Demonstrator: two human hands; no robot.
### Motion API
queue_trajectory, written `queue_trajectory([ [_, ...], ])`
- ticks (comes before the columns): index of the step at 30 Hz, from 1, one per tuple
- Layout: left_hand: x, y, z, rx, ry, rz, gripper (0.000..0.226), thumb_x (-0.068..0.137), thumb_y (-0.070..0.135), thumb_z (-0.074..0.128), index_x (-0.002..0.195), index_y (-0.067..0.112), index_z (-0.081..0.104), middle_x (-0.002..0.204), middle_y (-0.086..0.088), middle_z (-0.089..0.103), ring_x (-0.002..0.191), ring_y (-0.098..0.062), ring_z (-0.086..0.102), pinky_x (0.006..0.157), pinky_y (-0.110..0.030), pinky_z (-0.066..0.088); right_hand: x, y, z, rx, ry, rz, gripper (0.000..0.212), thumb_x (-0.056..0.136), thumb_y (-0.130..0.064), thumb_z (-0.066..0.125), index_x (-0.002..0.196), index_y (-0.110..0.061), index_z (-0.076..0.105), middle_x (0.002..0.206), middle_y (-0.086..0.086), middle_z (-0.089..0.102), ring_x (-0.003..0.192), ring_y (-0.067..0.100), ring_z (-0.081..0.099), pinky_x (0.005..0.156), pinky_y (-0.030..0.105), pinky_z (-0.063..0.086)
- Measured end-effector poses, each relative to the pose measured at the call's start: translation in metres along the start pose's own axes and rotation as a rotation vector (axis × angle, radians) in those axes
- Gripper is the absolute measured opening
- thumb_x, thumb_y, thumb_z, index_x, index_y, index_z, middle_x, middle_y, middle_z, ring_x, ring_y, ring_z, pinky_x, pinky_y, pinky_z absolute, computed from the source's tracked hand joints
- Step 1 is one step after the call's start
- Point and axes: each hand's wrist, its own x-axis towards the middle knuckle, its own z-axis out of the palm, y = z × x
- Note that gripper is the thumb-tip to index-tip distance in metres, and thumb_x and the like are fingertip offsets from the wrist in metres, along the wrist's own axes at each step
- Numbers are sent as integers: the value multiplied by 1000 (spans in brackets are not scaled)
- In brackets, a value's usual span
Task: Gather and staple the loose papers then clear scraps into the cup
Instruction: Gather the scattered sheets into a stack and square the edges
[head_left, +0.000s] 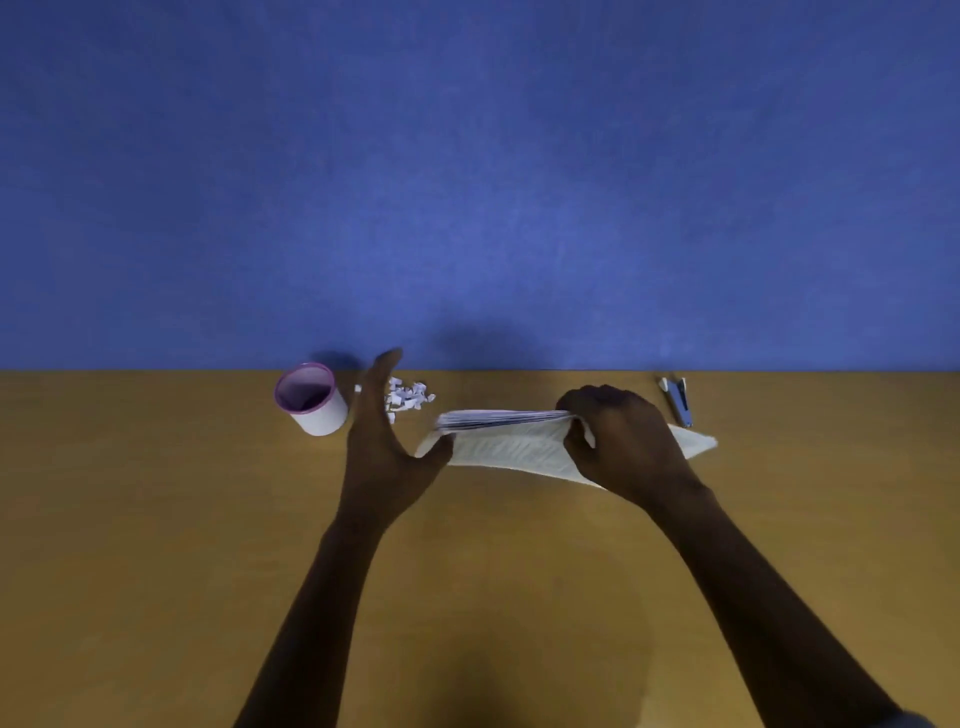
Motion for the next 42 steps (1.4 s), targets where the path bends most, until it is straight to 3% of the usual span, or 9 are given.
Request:
queue_trajectory([
  [4, -6, 2, 12, -25, -224, -33, 41, 87, 10, 79, 117, 37, 73, 116, 21, 75, 110, -9, 71, 90, -36, 62, 2, -14, 4, -130, -90, -80, 23, 79, -15, 66, 102, -15, 71, 89, 4, 74, 75, 26, 70, 64, 35, 56],
  [6, -14, -7, 19, -60, -223, -155, 32, 91, 15, 77, 102, 46, 74, 97, 27, 77, 95, -6, 76, 81, -34, 64, 1, -17, 5, -143, -131, -71, 25, 81, -18, 65, 106, -17, 68, 91, 3, 75, 76, 26, 71, 63, 35, 56],
  [9, -30, -25, 27, -97, -173, -271, 20, 92, 17, 76, 108, 28, 77, 99, 13, 79, 94, -9, 77, 83, -42, 65, -9, -8, 5, -78, -214, -21, 30, 89, -24, 64, 118, -19, 60, 101, 2, 77, 79, 23, 74, 62, 30, 57],
  [13, -45, -43, 30, -153, -99, -421, 24, 92, 18, 76, 114, 8, 74, 106, -6, 79, 97, -24, 77, 82, -51, 64, -30, 14, 8, -102, -329, 72, 30, 93, -28, 60, 122, -20, 60, 112, 0, 75, 85, 18, 75, 59, 20, 55],
  [17, -45, -41, 29, -184, -77, -389, 21, 92, 17, 76, 113, 13, 75, 105, -3, 79, 95, -17, 78, 80, -46, 66, -35, 25, 7, -109, -316, 131, 23, 96, -25, 58, 117, -20, 65, 107, 2, 76, 84, 20, 75, 59, 25, 57],
  [22, -44, -30, 30, -229, -82, -296, 21, 92, 12, 75, 108, 26, 73, 106, 6, 78, 97, -10, 76, 77, -31, 65, -35, 23, 6, -39, -247, 174, 24, 95, -20, 60, 117, -13, 65, 105, 6, 77, 80, 27, 77, 51, 13, 38],
  [28, -55, -35, 43, -220, -73, -308, 22, 92, 8, 75, 113, 11, 74, 105, 0, 79, 99, -14, 76, 81, -43, 65, -48, 20, 23, 48, -234, 215, 25, 98, -22, 59, 121, -12, 62, 106, 8, 77, 78, 27, 78, 56, 26, 59],
  [35, -57, -31, 46, -260, 6, -323, 21, 90, 9, 77, 109, 17, 74, 102, 4, 78, 98, -16, 76, 79, -32, 65, -48, 15, 22, 27, -193, 204, 26, 98, -22, 61, 121, -11, 61, 106, 9, 76, 78, 28, 78, 58, 33, 63],
  [42, -57, -36, 50, -288, 25, -363, 25, 87, 11, 81, 110, 19, 75, 105, -2, 79, 99, -18, 76, 83, -45, 65, -46, 14, 24, -5, -215, 225, 28, 99, -25, 60, 123, -11, 59, 106, 8, 76, 77, 28, 78, 57, 28, 61],
])
